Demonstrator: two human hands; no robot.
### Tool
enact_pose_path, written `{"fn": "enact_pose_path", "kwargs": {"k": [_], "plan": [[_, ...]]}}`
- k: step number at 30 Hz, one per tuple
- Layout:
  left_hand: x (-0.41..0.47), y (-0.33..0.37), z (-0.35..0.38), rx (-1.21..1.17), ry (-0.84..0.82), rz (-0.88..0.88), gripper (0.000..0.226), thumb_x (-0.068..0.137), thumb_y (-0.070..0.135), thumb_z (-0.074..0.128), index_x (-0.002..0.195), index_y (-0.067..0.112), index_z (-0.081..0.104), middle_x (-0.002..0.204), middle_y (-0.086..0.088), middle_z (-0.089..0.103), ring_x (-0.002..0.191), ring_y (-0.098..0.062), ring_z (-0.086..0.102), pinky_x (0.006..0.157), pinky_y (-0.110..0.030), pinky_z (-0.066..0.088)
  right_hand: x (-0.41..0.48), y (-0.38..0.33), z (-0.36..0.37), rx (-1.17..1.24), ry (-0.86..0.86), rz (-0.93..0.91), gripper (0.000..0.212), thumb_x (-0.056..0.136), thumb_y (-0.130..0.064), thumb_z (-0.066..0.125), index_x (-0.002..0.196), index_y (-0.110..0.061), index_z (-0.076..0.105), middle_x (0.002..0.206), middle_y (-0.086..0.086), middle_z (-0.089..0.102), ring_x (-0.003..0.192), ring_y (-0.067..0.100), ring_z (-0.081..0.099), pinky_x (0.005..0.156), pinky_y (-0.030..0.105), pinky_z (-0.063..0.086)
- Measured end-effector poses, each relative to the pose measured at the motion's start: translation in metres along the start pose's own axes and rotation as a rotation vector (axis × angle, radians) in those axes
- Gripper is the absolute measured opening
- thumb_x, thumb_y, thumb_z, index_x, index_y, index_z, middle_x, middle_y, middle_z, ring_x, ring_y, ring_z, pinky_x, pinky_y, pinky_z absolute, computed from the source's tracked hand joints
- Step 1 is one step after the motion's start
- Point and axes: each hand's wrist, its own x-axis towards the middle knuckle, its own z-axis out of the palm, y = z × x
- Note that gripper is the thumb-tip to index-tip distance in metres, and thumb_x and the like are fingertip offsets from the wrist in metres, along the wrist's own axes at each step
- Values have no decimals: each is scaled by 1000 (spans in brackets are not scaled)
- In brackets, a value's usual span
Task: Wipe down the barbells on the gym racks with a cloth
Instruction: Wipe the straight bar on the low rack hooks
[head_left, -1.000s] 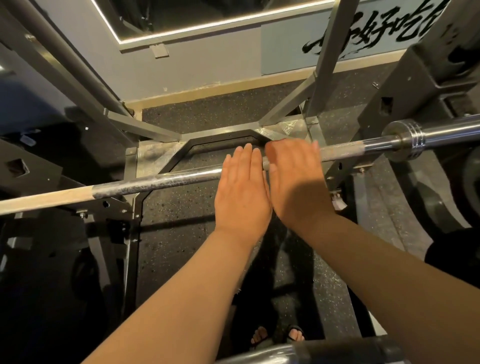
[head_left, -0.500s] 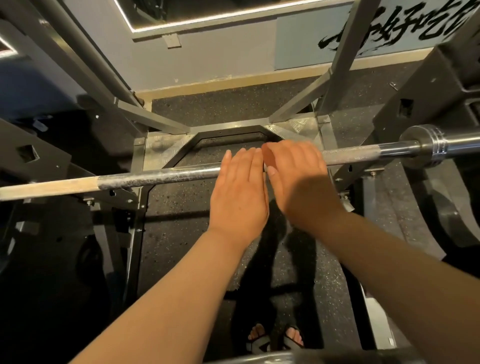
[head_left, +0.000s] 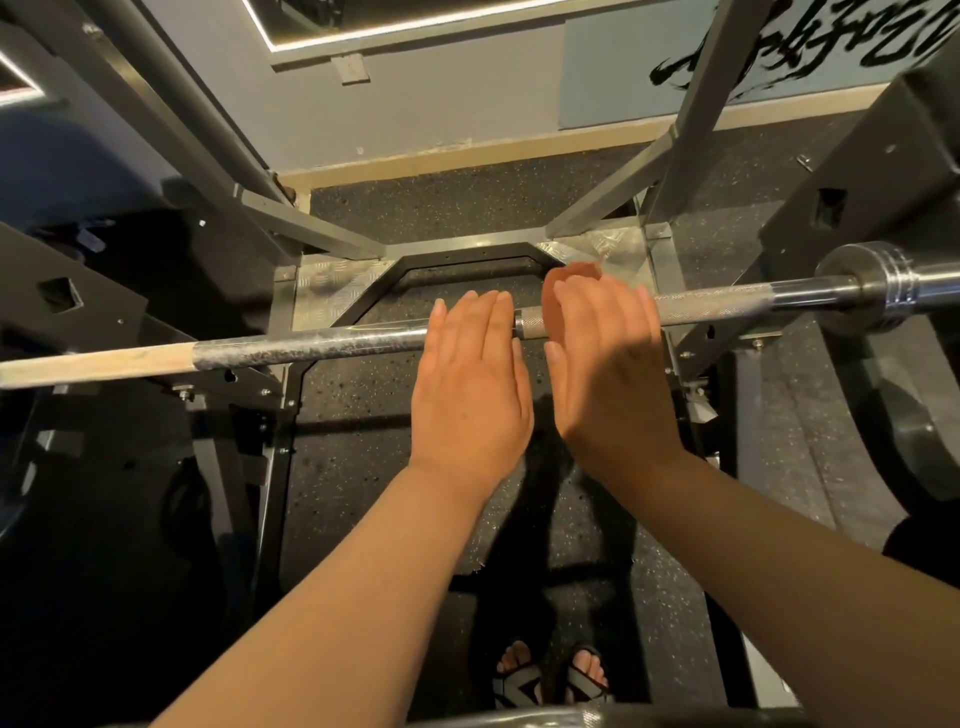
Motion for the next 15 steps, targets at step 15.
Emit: {"fn": "enact_pose_path", "kwargs": {"k": [15], "plan": [[-2, 0, 3, -82, 11, -16, 51, 104, 24, 33, 147, 0, 47, 148, -13, 51, 144, -28, 39, 128, -39, 6, -3, -4, 11, 35, 33, -24, 45, 102, -12, 50, 146, -3, 51, 150, 13, 51, 145, 33, 40, 126, 52, 17]]}}
